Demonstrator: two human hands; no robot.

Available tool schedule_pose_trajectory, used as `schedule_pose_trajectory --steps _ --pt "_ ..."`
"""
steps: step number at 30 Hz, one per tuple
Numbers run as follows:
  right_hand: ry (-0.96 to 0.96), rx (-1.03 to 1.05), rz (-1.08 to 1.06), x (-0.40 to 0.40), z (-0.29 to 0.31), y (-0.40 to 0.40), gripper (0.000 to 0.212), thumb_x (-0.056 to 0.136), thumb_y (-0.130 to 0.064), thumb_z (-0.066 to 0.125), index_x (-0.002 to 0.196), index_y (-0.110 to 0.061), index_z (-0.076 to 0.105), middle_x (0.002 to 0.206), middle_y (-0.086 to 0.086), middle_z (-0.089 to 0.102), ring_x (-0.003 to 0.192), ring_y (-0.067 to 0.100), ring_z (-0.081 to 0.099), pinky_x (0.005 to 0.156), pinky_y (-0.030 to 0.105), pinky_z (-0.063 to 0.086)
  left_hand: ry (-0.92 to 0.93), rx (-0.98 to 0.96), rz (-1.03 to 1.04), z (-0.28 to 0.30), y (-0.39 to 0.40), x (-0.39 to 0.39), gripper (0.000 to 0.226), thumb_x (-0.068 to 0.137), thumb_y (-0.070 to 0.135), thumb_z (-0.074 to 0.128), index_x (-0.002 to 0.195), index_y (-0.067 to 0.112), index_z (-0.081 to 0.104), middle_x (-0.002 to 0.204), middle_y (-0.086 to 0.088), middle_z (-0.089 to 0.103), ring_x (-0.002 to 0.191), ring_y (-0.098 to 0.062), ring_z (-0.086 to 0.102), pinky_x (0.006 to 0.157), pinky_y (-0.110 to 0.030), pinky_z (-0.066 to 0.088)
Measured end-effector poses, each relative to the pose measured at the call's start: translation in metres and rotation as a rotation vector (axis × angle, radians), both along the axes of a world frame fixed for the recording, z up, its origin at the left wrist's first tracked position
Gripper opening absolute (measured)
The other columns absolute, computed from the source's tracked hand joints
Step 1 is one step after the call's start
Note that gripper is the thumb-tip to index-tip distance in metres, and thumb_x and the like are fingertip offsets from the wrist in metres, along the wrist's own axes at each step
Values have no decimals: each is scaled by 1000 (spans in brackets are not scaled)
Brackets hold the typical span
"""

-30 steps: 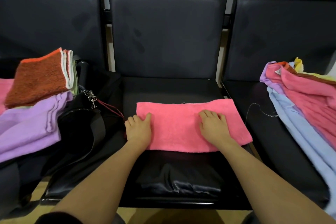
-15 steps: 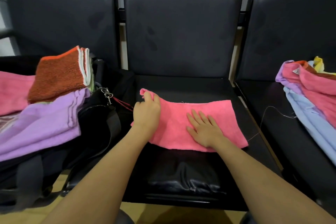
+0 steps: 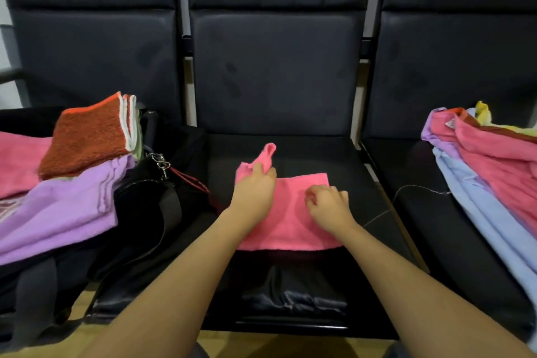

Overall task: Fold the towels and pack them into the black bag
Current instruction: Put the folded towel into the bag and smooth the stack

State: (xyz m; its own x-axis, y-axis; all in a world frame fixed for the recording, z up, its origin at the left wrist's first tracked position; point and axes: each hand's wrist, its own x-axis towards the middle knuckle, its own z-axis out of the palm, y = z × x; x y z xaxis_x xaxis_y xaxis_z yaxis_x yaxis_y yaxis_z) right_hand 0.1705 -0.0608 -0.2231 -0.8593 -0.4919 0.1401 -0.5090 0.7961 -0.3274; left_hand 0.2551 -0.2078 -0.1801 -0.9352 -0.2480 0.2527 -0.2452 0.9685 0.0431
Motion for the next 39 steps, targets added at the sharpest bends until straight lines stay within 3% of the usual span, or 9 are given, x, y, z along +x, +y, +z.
schedule_pose_trajectory --steps 2,6,11,14,19,24,30,35,39 --pt "-32 -13 -38 -3 7 18 28 98 -26 39 112 -19 62 111 0 65 107 22 56 93 35 28 -69 146 -20 -1 19 -8 61 94 1 34 151 14 17 149 -17 25 123 -32 44 84 -33 43" --pt "-148 -41 -41 -2 9 41 31 100 -23 36 124 -23 56 112 -3 66 111 18 56 90 32 23 30 367 -67 -10 43 -30 67 96 3 31 153 21 0 128 -14 41 105 -31 50 85 -34 38" --pt "-200 -139 -113 -4 10 47 31 101 -21 32 125 -19 52 112 2 66 113 22 54 87 31 20 -13 713 -234 -17 66 -48 48 96 -1 31 145 2 30 151 -15 31 132 -28 40 110 -28 29" --pt "-214 -183 -165 -6 13 51 31 101 -28 30 118 -17 54 106 3 66 109 23 55 92 34 23 -209 963 -177 -25 70 -48 41 102 12 31 143 6 32 123 -24 58 105 -35 62 95 -41 48" --pt "-114 -107 -231 -11 9 47 27 98 -34 40 108 -14 55 105 3 62 104 23 55 95 39 29 -22 622 26 -37 50 -40 39 97 6 33 135 7 41 131 -16 50 116 -31 49 99 -35 38" --pt "21 35 -285 -9 11 32 44 96 -44 44 121 -9 51 124 9 53 118 27 48 99 41 33 -209 295 277 -49 38 -28 47 97 20 31 144 18 26 148 -24 18 130 -38 28 108 -44 22" --pt "25 255 -385 -4 -1 18 69 87 -64 46 124 -5 45 130 13 40 120 27 38 100 36 31 -278 231 303 -65 29 -22 56 98 43 32 149 29 12 133 -21 37 119 -34 40 102 -43 27" --pt "-103 217 -332 -3 -2 6 38 95 -46 47 107 -11 56 130 11 38 121 28 36 103 39 28 -202 355 254 -63 26 -20 47 99 31 32 144 25 22 126 -15 38 110 -34 48 100 -45 29" --pt "-49 81 -255 9 7 -1 34 99 -29 41 125 -7 43 127 11 49 117 27 48 96 39 35 -78 617 207 -51 23 -13 43 99 24 30 140 12 27 126 -19 38 105 -39 51 90 -43 37"
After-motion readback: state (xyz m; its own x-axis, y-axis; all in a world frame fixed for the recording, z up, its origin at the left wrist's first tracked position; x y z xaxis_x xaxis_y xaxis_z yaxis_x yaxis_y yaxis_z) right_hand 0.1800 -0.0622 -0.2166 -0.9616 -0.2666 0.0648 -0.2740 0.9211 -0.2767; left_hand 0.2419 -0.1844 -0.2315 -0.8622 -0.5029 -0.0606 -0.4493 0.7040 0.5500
